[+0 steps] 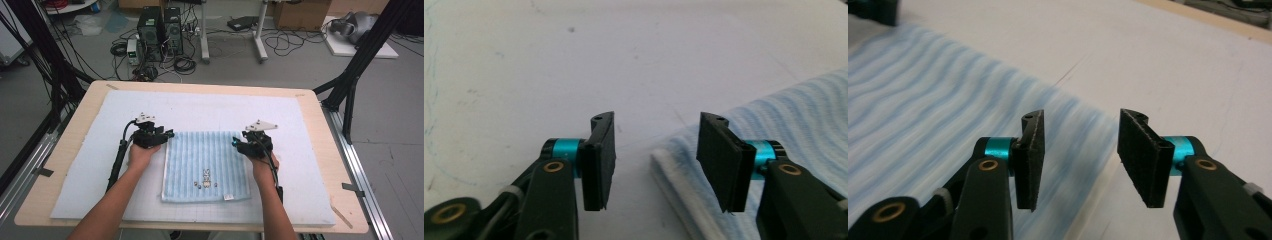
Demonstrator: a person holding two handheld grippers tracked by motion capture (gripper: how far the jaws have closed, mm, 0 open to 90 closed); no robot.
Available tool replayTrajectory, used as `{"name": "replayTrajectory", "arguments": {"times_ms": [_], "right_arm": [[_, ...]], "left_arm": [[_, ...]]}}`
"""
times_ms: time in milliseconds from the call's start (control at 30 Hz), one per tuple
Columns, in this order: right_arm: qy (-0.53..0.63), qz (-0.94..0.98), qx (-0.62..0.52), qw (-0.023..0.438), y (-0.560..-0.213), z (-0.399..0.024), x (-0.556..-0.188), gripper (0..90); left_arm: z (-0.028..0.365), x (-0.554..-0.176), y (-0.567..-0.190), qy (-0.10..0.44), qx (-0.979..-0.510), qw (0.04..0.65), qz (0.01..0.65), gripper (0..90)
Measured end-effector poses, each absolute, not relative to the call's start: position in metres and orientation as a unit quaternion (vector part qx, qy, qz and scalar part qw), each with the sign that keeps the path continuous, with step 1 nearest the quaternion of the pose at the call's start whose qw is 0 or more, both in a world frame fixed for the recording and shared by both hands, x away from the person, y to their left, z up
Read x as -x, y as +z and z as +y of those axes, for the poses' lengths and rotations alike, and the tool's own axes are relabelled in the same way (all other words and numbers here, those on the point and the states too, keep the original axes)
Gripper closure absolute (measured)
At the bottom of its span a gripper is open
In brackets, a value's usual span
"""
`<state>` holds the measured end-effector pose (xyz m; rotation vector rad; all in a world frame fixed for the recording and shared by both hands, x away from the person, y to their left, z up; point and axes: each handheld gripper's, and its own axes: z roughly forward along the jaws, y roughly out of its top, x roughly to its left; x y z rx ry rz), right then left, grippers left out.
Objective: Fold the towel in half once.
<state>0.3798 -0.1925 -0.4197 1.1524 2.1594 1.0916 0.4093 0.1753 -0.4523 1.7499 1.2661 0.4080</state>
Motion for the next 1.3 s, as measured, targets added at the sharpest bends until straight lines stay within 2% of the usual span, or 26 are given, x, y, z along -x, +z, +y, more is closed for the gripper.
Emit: {"name": "replayTrajectory", "arguments": {"times_ms": [133,200,233,300,333,400,633,667,733,800,900,967,1100,1167,1233,1300], "right_arm": [[0.368,0.797,-0.428,0.213,-0.433,-0.184,-0.411,47.4],[0.343,0.809,-0.433,0.2,-0.443,-0.182,-0.419,50.2],[0.354,0.803,-0.441,0.189,-0.446,-0.183,-0.42,53.8],[0.362,0.794,-0.454,0.178,-0.447,-0.185,-0.419,67.5],[0.365,0.795,-0.454,0.172,-0.446,-0.185,-0.418,77.4],[0.365,0.795,-0.453,0.169,-0.446,-0.183,-0.415,82.8],[0.34,0.792,-0.465,0.204,-0.441,-0.184,-0.401,82.5],[0.34,0.79,-0.467,0.206,-0.44,-0.185,-0.4,77.6],[0.347,0.784,-0.466,0.216,-0.436,-0.19,-0.398,62.1],[0.377,0.77,-0.468,0.216,-0.429,-0.199,-0.393,46.1],[0.39,0.761,-0.464,0.23,-0.42,-0.213,-0.381,35.4],[0.394,0.76,-0.461,0.232,-0.414,-0.222,-0.372,30.0],[0.41,0.762,-0.441,0.237,-0.402,-0.233,-0.359,27.5],[0.404,0.769,-0.43,0.244,-0.399,-0.235,-0.352,25.9],[0.404,0.769,-0.427,0.253,-0.395,-0.237,-0.345,20.4],[0.415,0.765,-0.421,0.253,-0.392,-0.241,-0.338,19.7]], "left_arm": [[0.171,-0.412,-0.453,0.155,-0.729,0.436,0.505,52.0],[0.169,-0.411,-0.453,0.157,-0.735,0.432,0.498,62.1],[0.168,-0.411,-0.453,0.156,-0.741,0.428,0.493,71.1],[0.163,-0.41,-0.453,0.163,-0.749,0.424,0.483,84.7],[0.163,-0.41,-0.452,0.162,-0.749,0.423,0.483,86.0],[0.164,-0.412,-0.453,0.155,-0.742,0.428,0.492,86.8],[0.158,-0.415,-0.452,0.155,-0.745,0.435,0.482,86.5],[0.159,-0.414,-0.452,0.159,-0.744,0.434,0.482,84.1],[0.163,-0.414,-0.449,0.146,-0.735,0.445,0.491,59.5],[0.17,-0.411,-0.443,0.133,-0.728,0.462,0.489,50.3],[0.178,-0.402,-0.432,0.146,-0.715,0.499,0.468,38.8],[0.18,-0.396,-0.426,0.154,-0.71,0.512,0.459,25.2],[0.182,-0.383,-0.419,0.141,-0.714,0.535,0.43,20.8],[0.186,-0.376,-0.415,0.146,-0.707,0.544,0.428,20.6],[0.191,-0.37,-0.413,0.147,-0.701,0.55,0.431,20.5],[0.196,-0.364,-0.411,0.139,-0.7,0.554,0.428,19.7]]}}
